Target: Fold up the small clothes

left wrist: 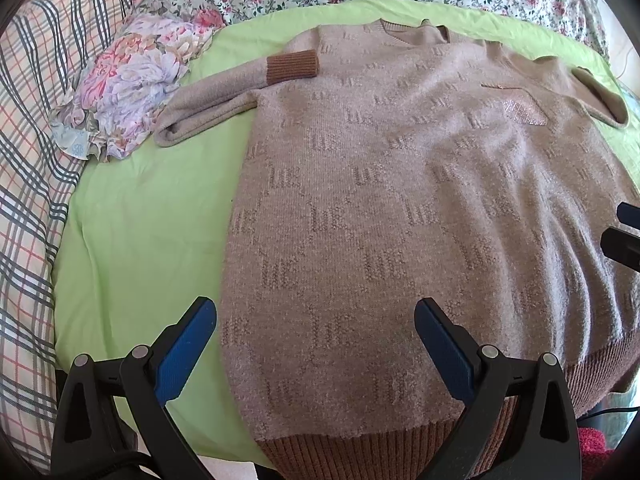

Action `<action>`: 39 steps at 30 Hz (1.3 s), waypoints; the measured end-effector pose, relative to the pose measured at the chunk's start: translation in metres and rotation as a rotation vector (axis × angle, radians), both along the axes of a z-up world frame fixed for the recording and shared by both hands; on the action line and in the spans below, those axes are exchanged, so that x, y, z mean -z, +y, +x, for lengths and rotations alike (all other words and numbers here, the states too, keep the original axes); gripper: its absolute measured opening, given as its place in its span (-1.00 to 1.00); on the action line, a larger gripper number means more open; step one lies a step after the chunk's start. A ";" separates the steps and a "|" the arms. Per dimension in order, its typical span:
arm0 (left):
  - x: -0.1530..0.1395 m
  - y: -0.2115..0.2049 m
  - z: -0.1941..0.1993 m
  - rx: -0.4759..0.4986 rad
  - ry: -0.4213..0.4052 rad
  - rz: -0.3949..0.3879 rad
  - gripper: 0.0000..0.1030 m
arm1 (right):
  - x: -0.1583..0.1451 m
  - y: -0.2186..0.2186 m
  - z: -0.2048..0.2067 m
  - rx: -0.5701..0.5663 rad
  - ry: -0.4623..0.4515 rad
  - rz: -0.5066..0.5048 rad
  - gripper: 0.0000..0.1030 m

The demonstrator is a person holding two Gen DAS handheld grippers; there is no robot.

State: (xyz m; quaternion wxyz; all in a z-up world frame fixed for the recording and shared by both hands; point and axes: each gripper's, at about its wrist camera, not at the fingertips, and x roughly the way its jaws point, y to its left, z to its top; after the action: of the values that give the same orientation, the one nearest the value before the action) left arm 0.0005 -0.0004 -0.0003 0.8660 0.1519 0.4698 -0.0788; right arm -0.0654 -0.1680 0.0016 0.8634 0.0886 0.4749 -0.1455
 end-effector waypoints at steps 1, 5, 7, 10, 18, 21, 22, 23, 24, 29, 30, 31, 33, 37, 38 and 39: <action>0.000 0.000 0.000 0.000 0.000 0.001 0.94 | 0.000 0.000 0.000 -0.001 0.000 -0.001 0.77; 0.000 0.001 0.000 0.000 0.002 -0.001 0.94 | 0.001 0.000 -0.001 0.005 0.015 0.006 0.77; 0.000 0.001 0.000 0.001 0.003 0.000 0.94 | 0.001 -0.001 -0.001 0.005 0.018 0.002 0.77; 0.000 0.001 -0.001 0.002 -0.001 0.002 0.94 | 0.001 -0.001 0.000 0.009 0.024 0.005 0.77; -0.001 -0.002 0.002 0.006 -0.012 -0.005 0.94 | -0.003 -0.003 -0.001 0.014 0.031 0.015 0.77; -0.002 -0.003 0.002 0.007 -0.023 -0.006 0.94 | -0.003 -0.004 -0.001 0.015 0.032 0.028 0.77; -0.002 -0.004 0.002 0.008 -0.023 -0.006 0.94 | -0.004 -0.004 -0.001 0.016 0.034 0.036 0.77; -0.001 -0.005 0.002 0.009 0.006 -0.001 0.94 | -0.004 -0.004 -0.001 0.020 0.040 0.042 0.77; -0.001 -0.005 0.003 0.009 0.010 0.000 0.94 | -0.005 -0.003 -0.001 0.021 0.037 0.043 0.77; 0.000 -0.006 0.004 0.011 0.049 0.007 0.94 | -0.005 -0.004 -0.003 0.022 0.025 0.001 0.77; 0.000 -0.007 0.005 0.012 0.050 0.007 0.94 | -0.005 -0.004 -0.003 0.022 0.023 0.006 0.77; 0.001 -0.008 0.005 0.013 0.047 0.008 0.94 | -0.005 -0.005 -0.003 0.022 0.019 0.007 0.77; 0.001 -0.009 0.005 0.016 0.027 0.009 0.94 | -0.005 -0.005 -0.002 0.025 0.017 0.016 0.77; 0.003 -0.010 0.007 0.015 0.030 -0.005 0.94 | -0.004 -0.007 -0.002 0.025 0.009 0.026 0.77; 0.004 -0.010 0.008 0.014 0.035 -0.009 0.94 | -0.003 -0.007 -0.002 0.026 0.010 0.026 0.77; 0.004 -0.010 0.008 0.014 0.038 -0.009 0.94 | -0.003 -0.007 -0.002 0.027 0.010 0.029 0.77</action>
State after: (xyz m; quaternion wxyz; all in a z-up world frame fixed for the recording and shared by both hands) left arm 0.0089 -0.0107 -0.0046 0.8572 0.1496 0.4845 -0.0900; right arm -0.0678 -0.1755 0.0047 0.8576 0.1068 0.4801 -0.1506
